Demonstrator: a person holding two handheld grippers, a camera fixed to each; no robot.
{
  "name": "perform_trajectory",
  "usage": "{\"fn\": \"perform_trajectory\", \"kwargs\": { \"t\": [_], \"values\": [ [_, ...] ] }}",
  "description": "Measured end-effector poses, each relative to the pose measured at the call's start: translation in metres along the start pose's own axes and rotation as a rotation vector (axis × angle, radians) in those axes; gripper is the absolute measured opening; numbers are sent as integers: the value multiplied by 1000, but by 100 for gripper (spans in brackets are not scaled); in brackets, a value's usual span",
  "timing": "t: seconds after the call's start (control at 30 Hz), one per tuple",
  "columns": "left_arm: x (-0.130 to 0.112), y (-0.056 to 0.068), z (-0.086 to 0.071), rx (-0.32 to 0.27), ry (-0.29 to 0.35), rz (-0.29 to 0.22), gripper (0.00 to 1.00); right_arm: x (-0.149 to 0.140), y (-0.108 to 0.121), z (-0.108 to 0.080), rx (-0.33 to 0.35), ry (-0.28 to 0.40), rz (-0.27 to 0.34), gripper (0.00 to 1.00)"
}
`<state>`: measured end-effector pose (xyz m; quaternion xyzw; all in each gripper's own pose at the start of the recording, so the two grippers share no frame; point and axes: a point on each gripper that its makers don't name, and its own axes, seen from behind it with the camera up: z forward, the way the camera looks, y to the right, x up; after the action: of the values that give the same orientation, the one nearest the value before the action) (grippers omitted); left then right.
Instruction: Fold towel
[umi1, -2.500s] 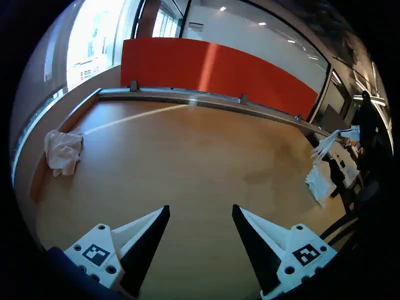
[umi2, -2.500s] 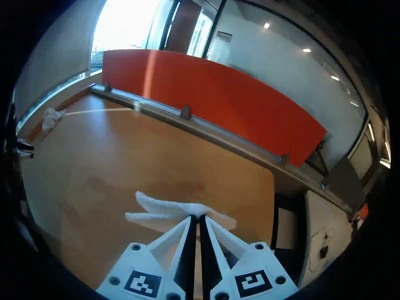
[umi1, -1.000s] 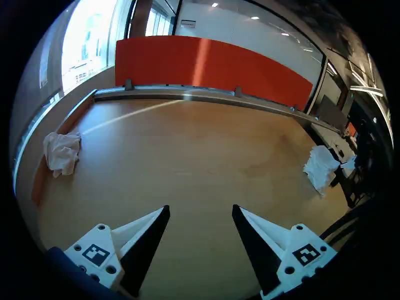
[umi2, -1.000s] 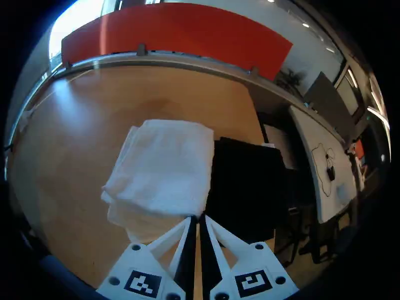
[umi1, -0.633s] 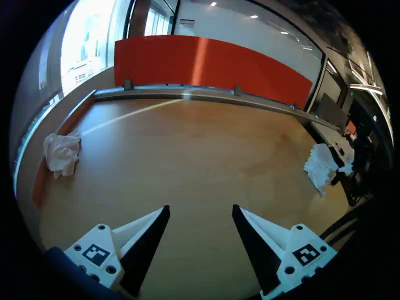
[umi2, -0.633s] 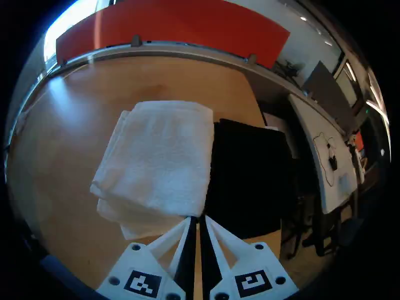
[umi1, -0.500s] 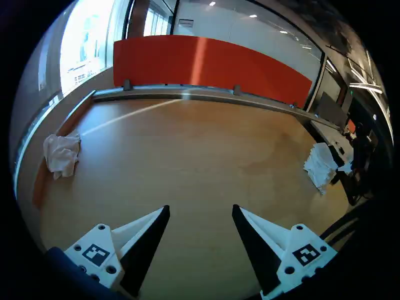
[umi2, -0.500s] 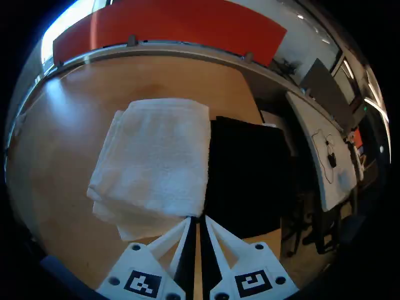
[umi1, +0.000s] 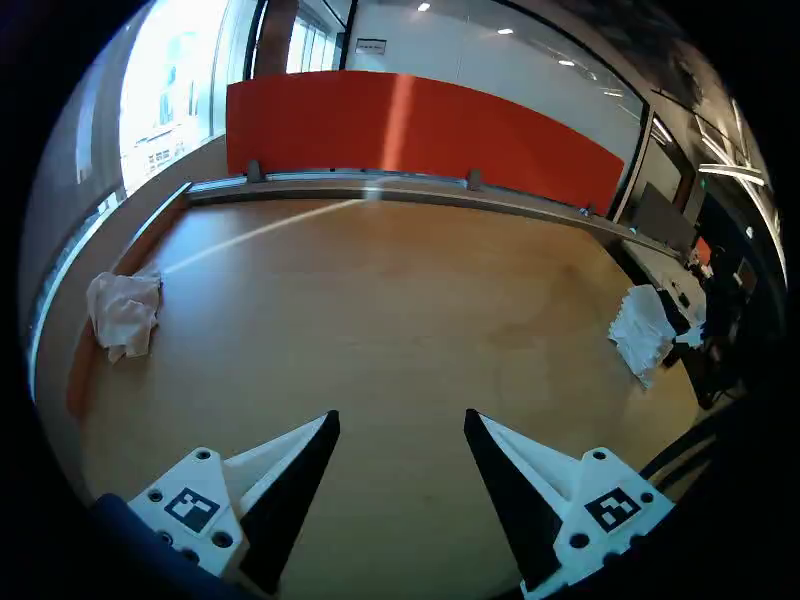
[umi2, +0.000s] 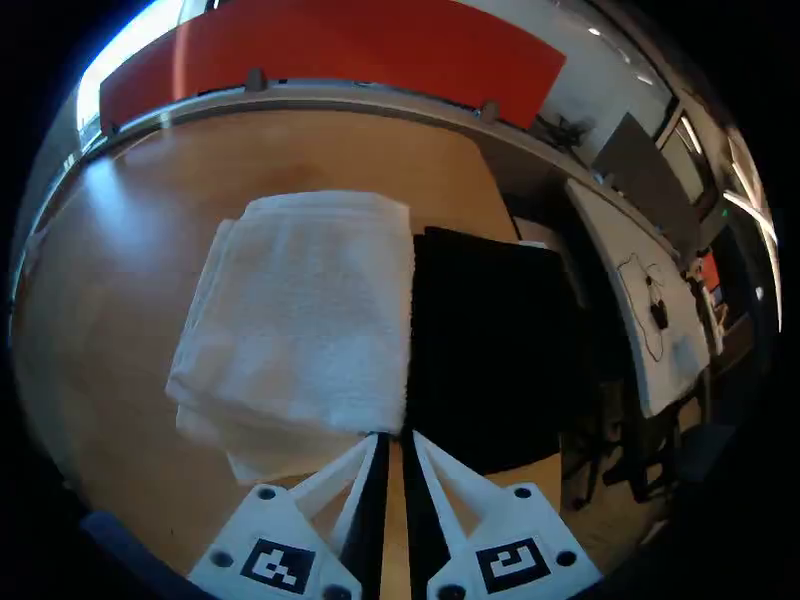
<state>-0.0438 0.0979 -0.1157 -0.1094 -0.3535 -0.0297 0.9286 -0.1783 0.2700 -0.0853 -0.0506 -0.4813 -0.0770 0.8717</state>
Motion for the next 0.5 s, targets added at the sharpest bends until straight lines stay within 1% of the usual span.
{"fn": "perform_trajectory", "kwargs": {
  "t": [0.2, 0.3, 0.37, 0.47, 0.5],
  "values": [
    [0, -1, 1, -2, 2, -6, 92, -2, 1, -9, -18, 24, 6, 22],
    [0, -1, 2, -5, 2, -6, 93, -3, 3, -14, -26, 34, 9, 24],
    [1, 0, 2, -7, 2, -4, 92, -2, 4, -17, -32, 41, 13, 29],
    [2, 0, 3, -10, 4, 0, 92, -1, 3, -20, -30, 58, 20, 34],
    [2, 0, 3, -12, 5, 0, 92, 1, 2, -21, -28, 64, 23, 37]
  ]
}}
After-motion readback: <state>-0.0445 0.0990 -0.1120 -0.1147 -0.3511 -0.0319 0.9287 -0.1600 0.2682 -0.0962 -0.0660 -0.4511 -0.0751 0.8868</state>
